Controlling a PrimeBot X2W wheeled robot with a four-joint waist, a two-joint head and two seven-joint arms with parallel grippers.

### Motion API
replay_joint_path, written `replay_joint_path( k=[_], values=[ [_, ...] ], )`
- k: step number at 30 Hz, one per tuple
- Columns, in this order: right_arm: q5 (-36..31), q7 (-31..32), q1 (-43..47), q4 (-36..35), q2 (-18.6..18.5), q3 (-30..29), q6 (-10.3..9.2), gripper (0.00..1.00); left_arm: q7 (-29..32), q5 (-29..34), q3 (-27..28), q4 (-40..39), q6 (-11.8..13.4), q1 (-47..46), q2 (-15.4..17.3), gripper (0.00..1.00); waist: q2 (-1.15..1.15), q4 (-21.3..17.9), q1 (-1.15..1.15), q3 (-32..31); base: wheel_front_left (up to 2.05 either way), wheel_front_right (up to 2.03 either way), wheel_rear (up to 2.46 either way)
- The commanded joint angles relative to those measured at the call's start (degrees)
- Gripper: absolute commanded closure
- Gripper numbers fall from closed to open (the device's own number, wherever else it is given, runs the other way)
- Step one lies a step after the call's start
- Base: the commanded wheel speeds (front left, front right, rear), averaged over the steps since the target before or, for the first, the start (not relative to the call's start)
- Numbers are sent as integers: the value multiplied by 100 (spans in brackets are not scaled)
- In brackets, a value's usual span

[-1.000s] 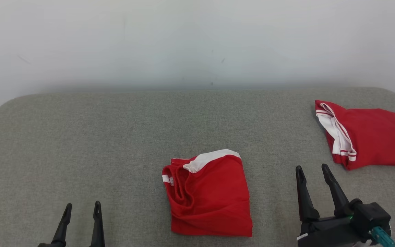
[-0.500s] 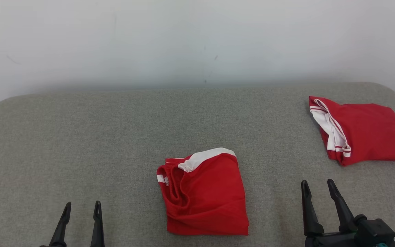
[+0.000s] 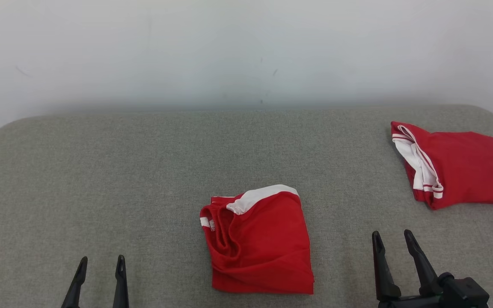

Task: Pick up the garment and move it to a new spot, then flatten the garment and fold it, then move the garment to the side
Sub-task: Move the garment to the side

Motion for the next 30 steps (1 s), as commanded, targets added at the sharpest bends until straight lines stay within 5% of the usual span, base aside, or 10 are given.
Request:
replay_joint_path(
  k=[1,30],
  values=[
    [-29,-22,-10,7,14,18,-15,0,-17,36,8,21,-7,87,-7,0,0,8,0,-7,0,0,0],
    [-80,-22,15,73,13,18,-15,0,-17,36,43,45,-9,51,-7,0,0,29,0,13,0,0,0]
  ],
)
